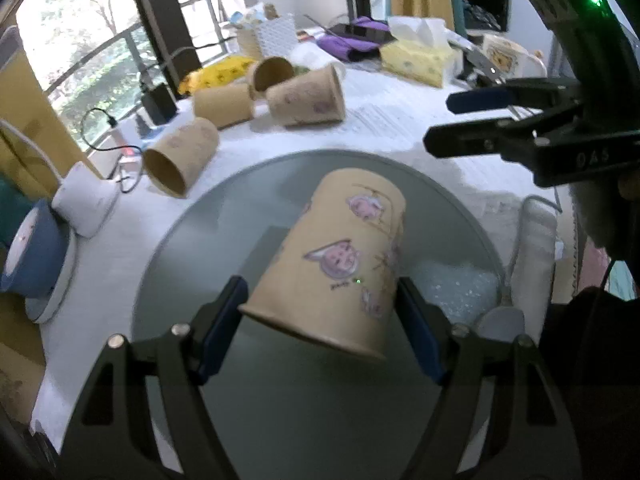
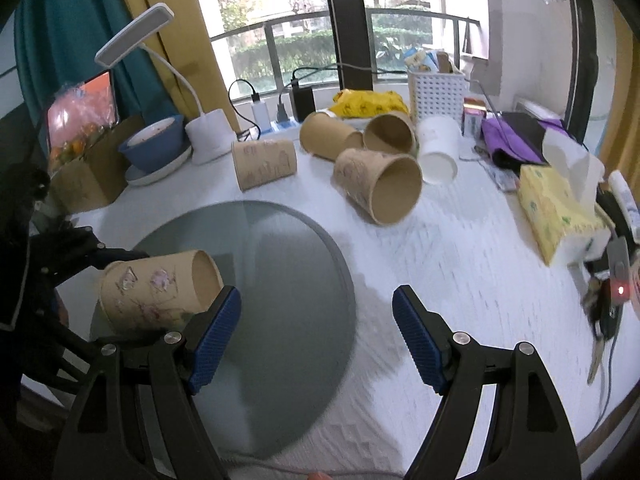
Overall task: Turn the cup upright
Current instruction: 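Lift the cup with the left gripper and carry it over the grey mat, then grasp the cup with the right gripper while the left gripper holds it, then rotate the cup rim-up with the right gripper and lower it onto the mat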
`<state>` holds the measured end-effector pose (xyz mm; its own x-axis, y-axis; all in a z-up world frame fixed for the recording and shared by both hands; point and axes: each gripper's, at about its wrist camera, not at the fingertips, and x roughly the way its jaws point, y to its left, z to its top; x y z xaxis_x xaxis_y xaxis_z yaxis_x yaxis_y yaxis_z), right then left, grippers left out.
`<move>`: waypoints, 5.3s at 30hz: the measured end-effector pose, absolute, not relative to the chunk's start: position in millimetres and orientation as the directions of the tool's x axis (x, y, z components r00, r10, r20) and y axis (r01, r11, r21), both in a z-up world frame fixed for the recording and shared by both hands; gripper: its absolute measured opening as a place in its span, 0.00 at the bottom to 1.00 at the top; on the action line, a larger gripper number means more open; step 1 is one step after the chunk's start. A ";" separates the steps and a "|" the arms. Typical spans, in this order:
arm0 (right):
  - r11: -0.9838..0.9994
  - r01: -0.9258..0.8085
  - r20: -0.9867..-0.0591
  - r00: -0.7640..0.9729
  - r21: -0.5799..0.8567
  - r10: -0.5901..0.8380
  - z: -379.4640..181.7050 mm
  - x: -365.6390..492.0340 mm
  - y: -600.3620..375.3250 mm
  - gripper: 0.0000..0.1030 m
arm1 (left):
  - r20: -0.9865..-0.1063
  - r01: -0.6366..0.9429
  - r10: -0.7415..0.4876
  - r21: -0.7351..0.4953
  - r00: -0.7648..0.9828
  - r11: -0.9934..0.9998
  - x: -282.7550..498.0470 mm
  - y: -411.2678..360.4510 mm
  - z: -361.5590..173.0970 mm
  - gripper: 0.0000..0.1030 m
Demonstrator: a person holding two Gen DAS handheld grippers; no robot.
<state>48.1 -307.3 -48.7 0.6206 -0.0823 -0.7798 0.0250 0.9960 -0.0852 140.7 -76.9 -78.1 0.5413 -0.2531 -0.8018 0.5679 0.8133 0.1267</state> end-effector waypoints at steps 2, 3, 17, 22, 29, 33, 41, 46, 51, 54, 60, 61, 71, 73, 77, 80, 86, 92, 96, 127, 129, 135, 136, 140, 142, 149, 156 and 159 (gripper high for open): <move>0.996 0.027 -0.785 0.615 -0.082 -0.081 -51.1 46.1 -309.3 0.79 | -0.808 0.579 -0.257 0.124 0.530 0.806 141.0 -80.0 -81.2 0.74; 0.996 0.025 -0.787 0.612 -0.084 -0.081 -51.9 45.4 -310.1 0.79 | -0.811 0.583 -0.257 0.123 0.525 0.803 140.7 -82.0 -83.1 0.74; 0.996 -0.026 -0.801 0.596 -0.088 -0.055 -55.4 50.7 -307.5 0.78 | -0.819 0.578 -0.279 0.077 0.501 0.812 139.5 -80.3 -83.0 0.76; 0.992 -0.077 -0.815 0.578 -0.100 -0.038 -56.8 54.5 -302.4 0.79 | -0.807 0.565 -0.301 0.048 0.508 0.824 137.0 -74.5 -77.1 0.77; 0.980 -0.154 -0.828 0.561 -0.123 -0.016 -55.9 60.7 -291.7 0.79 | -0.799 0.550 -0.321 0.014 0.508 0.835 134.4 -67.2 -77.6 0.77; 0.976 -0.178 -0.832 0.554 -0.128 -0.008 -56.5 65.5 -285.7 0.79 | -0.790 0.548 -0.350 -0.022 0.503 0.836 133.4 -62.6 -76.7 0.92; 0.964 -0.232 -0.843 0.538 -0.133 0.012 -56.3 71.2 -277.2 0.79 | -0.776 0.510 -0.337 -0.023 0.533 0.860 130.7 -51.2 -71.9 0.93; 0.911 -0.385 -0.863 0.501 -0.150 0.069 -56.8 81.1 -257.4 0.78 | -0.762 0.478 -0.345 -0.053 0.548 0.877 123.3 -38.6 -69.6 0.93; 0.760 -0.629 -0.893 0.420 -0.160 0.159 -62.7 98.0 -215.1 0.78 | -0.744 0.406 -0.340 -0.101 0.575 0.908 115.5 -15.6 -69.3 0.93; 0.652 -0.747 -0.917 0.342 -0.132 0.207 -72.5 117.9 -185.5 0.78 | -0.733 0.343 -0.326 -0.134 0.597 0.930 110.3 4.2 -69.7 0.93; 0.511 -0.851 -0.969 0.214 -0.123 0.122 -104.7 148.9 -147.8 0.78 | -0.708 0.199 -0.270 -0.184 0.652 0.963 96.6 47.9 -69.5 0.93; 0.497 -0.859 -0.974 0.199 -0.121 0.107 -108.3 152.7 -142.6 0.78 | -0.706 0.170 -0.256 -0.191 0.661 0.967 94.3 56.5 -70.6 0.93; 0.382 -0.912 -0.988 0.117 -0.147 -0.099 -144.3 166.4 -101.8 0.78 | -0.706 0.037 -0.175 -0.206 0.686 0.978 81.6 101.1 -84.8 0.93; 0.369 -0.918 -0.985 0.103 -0.147 -0.135 -150.4 171.1 -96.3 0.78 | -0.706 0.010 -0.152 -0.202 0.692 0.979 81.5 107.0 -87.9 0.93; 0.357 -0.921 -0.979 0.093 -0.154 -0.183 -158.0 180.5 -89.1 0.78 | -0.698 0.004 -0.175 -0.240 0.694 0.971 80.9 115.0 -94.5 0.93; 0.333 -0.928 -0.971 0.094 -0.165 -0.220 -163.8 183.8 -85.8 0.78 | -0.701 0.003 -0.180 -0.246 0.690 0.969 78.8 117.6 -99.0 0.93; 0.302 -0.937 -0.957 0.089 -0.174 -0.276 -172.7 188.2 -83.7 0.77 | -0.677 0.022 -0.208 -0.273 0.706 0.962 74.4 119.1 -95.6 0.93; 0.362 -0.909 -0.963 0.121 -0.205 -0.240 -162.2 197.2 -92.2 0.70 | -0.680 0.015 -0.203 -0.272 0.704 0.962 75.6 117.3 -98.5 0.93; 0.465 -0.857 -0.973 0.163 -0.222 -0.163 -145.2 200.0 -100.9 0.69 | -0.677 0.019 -0.201 -0.267 0.709 0.964 75.1 112.8 -95.0 0.93; 0.952 -0.294 -0.747 0.613 0.086 0.257 -104.1 135.5 -216.4 0.69 | -0.690 -0.011 -0.178 -0.260 0.701 0.965 142.9 61.9 -72.4 0.93; 0.951 -0.296 -0.740 0.620 0.087 0.261 -102.9 134.1 -218.2 0.70 | -0.690 -0.010 -0.179 -0.260 0.701 0.965 144.0 58.9 -71.3 0.93; 0.953 -0.295 -0.732 0.633 0.072 0.251 -99.3 130.4 -223.3 0.72 | -0.689 0.002 -0.178 -0.249 0.703 0.969 146.4 52.6 -68.6 0.93; 0.953 -0.296 -0.737 0.630 0.066 0.246 -99.8 129.8 -223.9 0.72 | -0.687 0.004 -0.180 -0.249 0.704 0.969 146.2 51.6 -68.4 0.93; 0.957 -0.284 -0.756 0.615 0.054 0.225 -102.7 126.0 -227.1 0.76 | -0.686 0.016 -0.184 -0.244 0.704 0.970 144.6 47.2 -68.1 0.93; 0.959 -0.280 -0.763 0.610 0.046 0.215 -103.2 123.3 -227.9 0.76 | -0.684 0.019 -0.183 -0.241 0.706 0.970 143.3 45.1 -67.1 0.93; 0.964 -0.267 -0.764 0.618 0.017 0.184 -97.5 111.0 -226.2 0.77 | -0.670 0.029 -0.181 -0.232 0.720 0.972 133.0 40.6 -61.8 0.93; 0.970 -0.242 -0.760 0.634 -0.019 0.143 -88.4 93.4 -224.2 0.78 | -0.641 0.039 -0.175 -0.221 0.748 0.975 114.7 35.1 -51.3 0.93; 0.972 -0.233 -0.757 0.640 -0.029 0.131 -83.3 83.7 -223.5 0.78 | -0.627 0.040 -0.168 -0.214 0.761 0.976 105.1 32.3 -47.2 0.93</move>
